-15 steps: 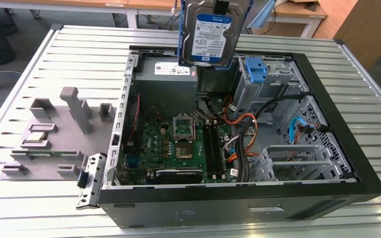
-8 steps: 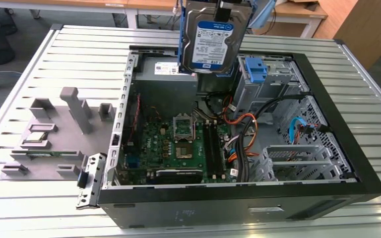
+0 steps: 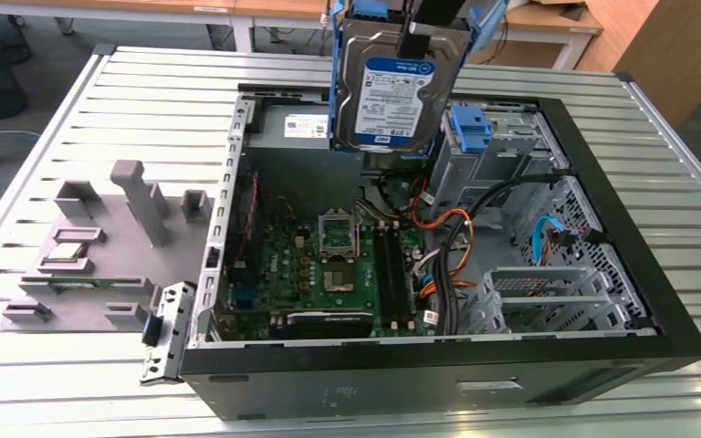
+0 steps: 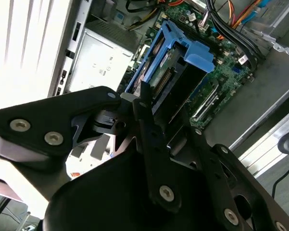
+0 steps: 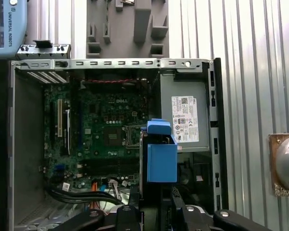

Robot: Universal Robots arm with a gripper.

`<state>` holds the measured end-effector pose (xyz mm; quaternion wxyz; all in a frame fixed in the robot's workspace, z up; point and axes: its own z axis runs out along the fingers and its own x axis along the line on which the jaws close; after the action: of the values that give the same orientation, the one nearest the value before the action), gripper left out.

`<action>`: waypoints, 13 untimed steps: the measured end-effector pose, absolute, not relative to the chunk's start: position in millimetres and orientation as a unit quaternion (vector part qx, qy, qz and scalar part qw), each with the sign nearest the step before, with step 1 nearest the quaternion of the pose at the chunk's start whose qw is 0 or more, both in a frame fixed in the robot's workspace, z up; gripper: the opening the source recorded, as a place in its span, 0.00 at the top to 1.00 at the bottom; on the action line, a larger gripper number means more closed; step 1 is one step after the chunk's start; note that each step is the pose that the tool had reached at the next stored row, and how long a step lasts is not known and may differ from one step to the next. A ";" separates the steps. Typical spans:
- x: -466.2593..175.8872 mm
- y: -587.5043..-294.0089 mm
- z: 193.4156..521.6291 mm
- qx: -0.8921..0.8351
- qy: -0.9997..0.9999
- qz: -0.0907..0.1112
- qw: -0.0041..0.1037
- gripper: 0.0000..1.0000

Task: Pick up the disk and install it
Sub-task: 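Pick up the disk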

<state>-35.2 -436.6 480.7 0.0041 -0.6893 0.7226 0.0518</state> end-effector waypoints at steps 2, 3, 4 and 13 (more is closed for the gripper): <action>-35.2 -443.0 480.4 -0.689 0.723 0.052 0.004 0.65; -35.2 -446.3 480.2 -0.689 0.723 0.052 0.004 0.65; -35.2 -449.5 480.0 -0.689 0.723 0.052 0.004 0.65; -35.2 -478.1 478.2 -0.689 0.723 0.052 0.004 0.65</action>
<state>-35.2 -478.1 478.2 0.0042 -0.6893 0.7226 0.0519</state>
